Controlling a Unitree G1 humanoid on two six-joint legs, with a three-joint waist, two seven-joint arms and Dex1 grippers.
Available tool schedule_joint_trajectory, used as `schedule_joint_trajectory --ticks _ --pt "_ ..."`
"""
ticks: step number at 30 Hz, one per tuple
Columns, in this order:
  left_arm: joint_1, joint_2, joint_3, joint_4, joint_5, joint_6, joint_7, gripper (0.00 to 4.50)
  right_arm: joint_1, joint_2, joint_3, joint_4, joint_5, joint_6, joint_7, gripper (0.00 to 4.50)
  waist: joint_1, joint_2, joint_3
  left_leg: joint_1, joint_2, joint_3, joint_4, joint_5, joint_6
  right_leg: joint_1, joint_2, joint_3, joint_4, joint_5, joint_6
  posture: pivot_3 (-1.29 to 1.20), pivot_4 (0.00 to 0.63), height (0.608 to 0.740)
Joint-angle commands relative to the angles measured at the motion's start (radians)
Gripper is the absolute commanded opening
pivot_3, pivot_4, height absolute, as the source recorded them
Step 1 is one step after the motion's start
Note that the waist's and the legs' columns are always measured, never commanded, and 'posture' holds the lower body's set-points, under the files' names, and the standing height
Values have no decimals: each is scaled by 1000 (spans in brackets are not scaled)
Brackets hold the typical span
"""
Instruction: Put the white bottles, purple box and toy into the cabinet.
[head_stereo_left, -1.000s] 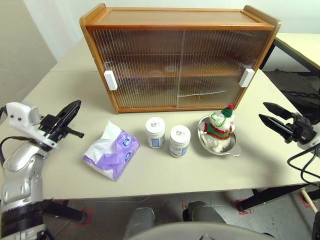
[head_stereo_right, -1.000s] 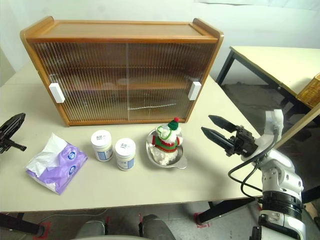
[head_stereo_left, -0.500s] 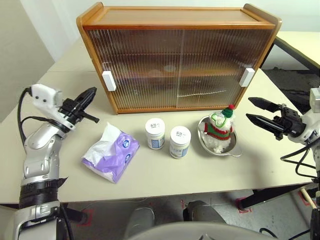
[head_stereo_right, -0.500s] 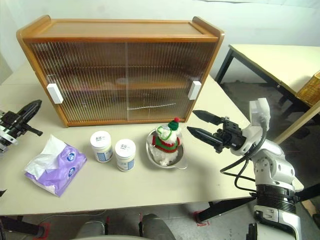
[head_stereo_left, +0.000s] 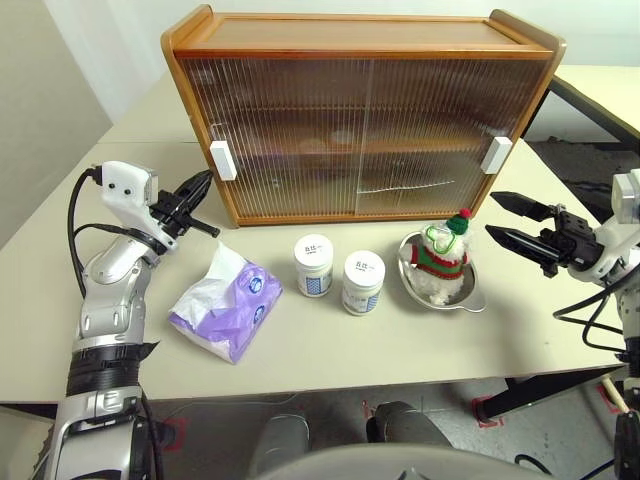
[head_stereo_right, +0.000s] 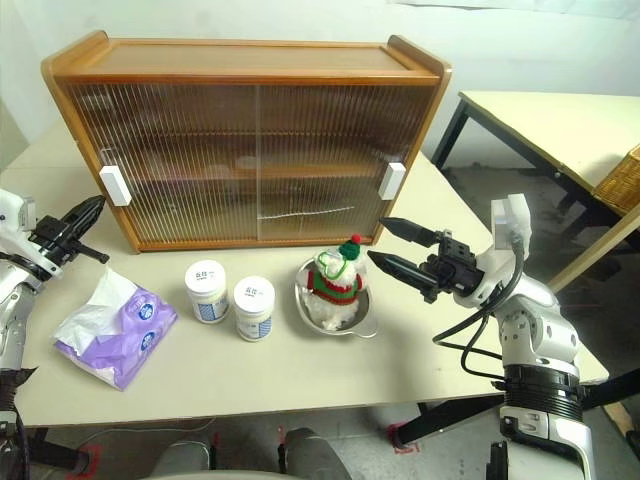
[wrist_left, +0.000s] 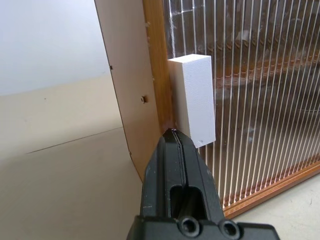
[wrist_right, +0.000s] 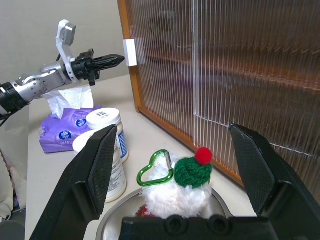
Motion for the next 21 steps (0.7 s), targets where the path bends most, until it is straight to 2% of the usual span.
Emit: schedule_joint_trajectory --ticks 1,11,21 --pt "-12 -2 -13 21 10 -13 -4 22 -10 -3 18 8 -5 -4 7 4500 -1 0 0 0 0 0 0 0 0 0 0 0 0 0 0 -55 0 740" --pt "-98 -31 -84 86 43 -38 -12 22 -39 -16 35 35 -13 -7 24 4500 6 0 0 0 0 0 1 0 1 1 0 0 0 1 2 -50 11 740" --pt "-111 -49 -152 28 52 -7 -45 22 -49 9 56 40 -14 -16 34 4500 5 0 0 -1 -1 0 1 1 2 1 0 0 0 1 3 -33 4 740"
